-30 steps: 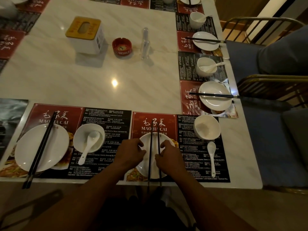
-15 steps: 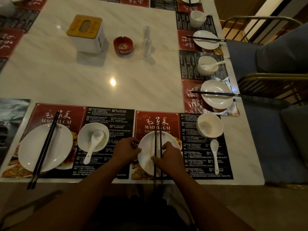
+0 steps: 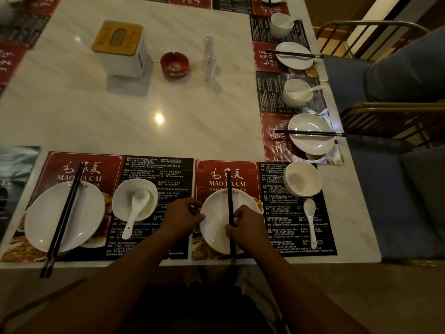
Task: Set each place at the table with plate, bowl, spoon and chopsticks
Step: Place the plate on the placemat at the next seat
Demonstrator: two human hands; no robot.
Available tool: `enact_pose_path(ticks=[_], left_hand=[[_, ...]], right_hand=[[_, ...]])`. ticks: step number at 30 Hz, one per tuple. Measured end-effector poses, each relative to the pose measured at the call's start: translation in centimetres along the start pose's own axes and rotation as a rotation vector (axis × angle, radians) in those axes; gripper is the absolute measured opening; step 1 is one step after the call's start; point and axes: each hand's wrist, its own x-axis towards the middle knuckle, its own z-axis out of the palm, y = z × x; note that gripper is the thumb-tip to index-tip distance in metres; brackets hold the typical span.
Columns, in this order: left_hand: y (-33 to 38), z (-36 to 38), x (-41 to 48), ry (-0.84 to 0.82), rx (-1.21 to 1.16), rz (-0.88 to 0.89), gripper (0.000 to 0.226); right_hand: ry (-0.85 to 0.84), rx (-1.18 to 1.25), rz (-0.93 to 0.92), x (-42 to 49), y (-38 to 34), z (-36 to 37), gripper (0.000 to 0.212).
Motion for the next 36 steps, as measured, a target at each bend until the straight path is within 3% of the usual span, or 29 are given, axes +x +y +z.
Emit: enact_pose_path(ticks=[31,36], left_hand=[[0.48,-0.15,-0.3,0.008,0.046,0.0,0.035],[0.69,-0.08,-0.46,0.083,0.102,0.044,0.031]], right_hand=[[-0.023,0.011,0.002,-0.3,-0.05,-0.5,0.045],[0.002,0.027,-0.013,-0.48,0.16,-0.91,0.044]])
